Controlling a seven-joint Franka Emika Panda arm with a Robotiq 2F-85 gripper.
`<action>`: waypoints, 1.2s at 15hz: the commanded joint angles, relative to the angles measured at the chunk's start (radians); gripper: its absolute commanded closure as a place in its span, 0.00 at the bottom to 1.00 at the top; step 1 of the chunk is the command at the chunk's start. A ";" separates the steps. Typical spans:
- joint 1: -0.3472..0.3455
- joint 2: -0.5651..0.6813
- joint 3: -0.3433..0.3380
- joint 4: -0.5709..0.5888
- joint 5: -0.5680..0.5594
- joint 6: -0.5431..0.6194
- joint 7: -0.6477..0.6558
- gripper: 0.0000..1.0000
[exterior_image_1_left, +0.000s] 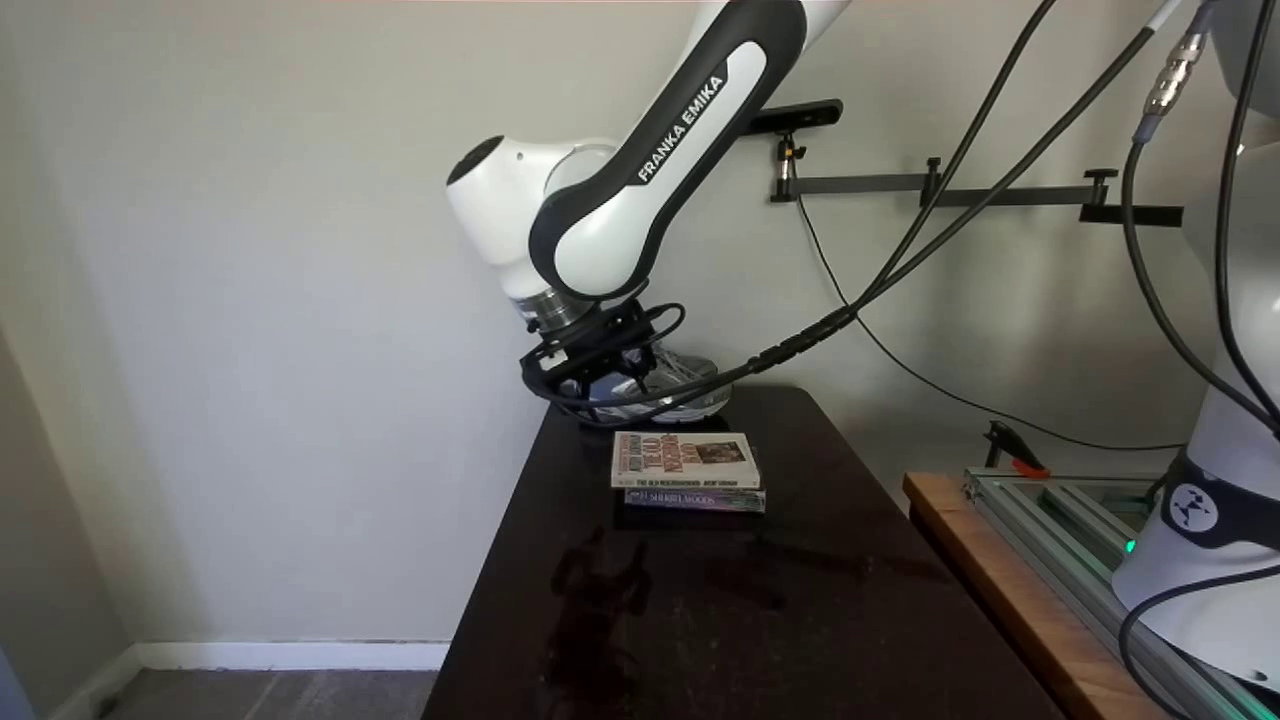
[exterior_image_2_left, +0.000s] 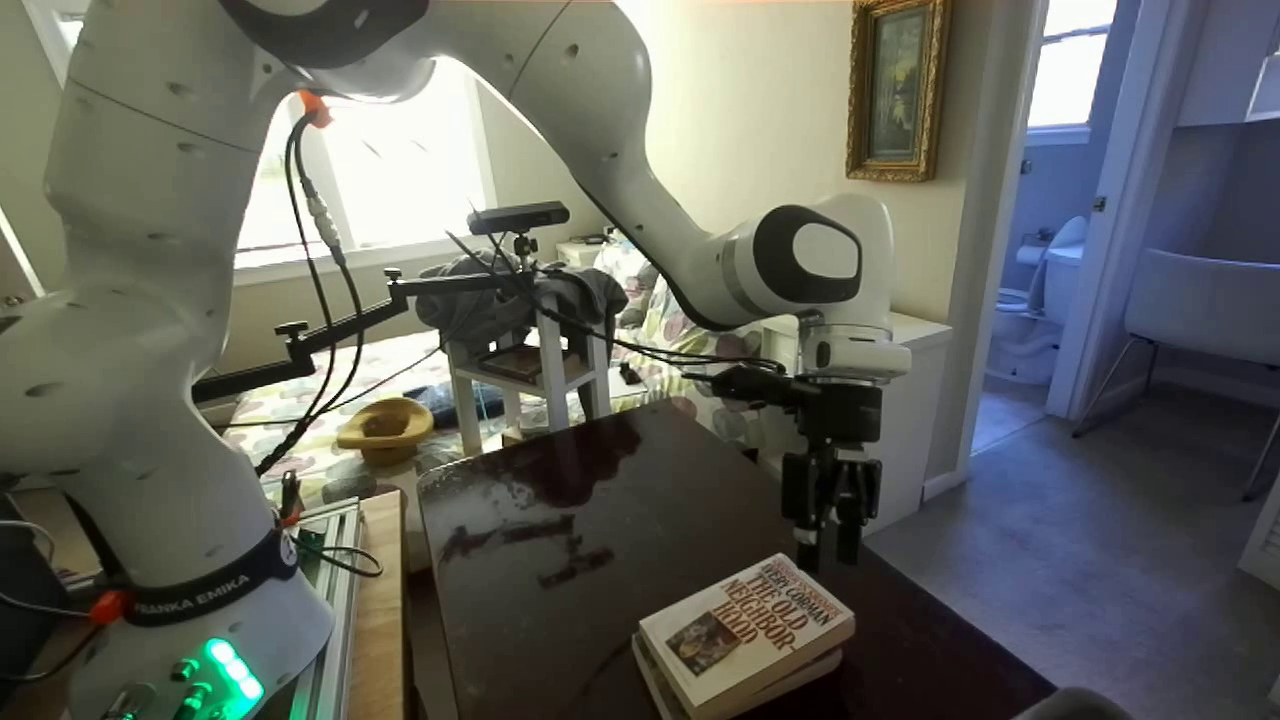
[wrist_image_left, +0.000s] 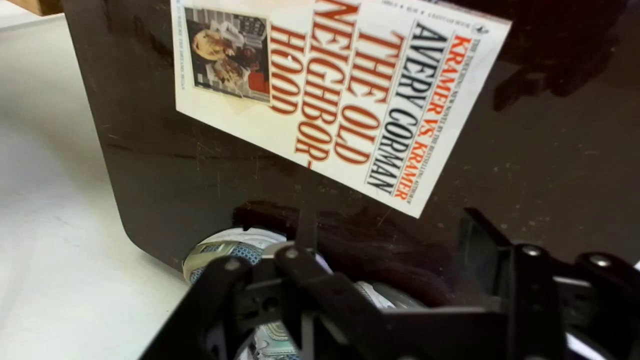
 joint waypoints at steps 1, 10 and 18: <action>0.024 -0.012 -0.020 -0.003 0.012 0.021 -0.003 0.00; 0.066 -0.269 -0.009 -0.392 -0.043 0.557 -0.086 0.00; 0.020 -0.480 0.065 -0.795 0.036 0.945 -0.390 0.00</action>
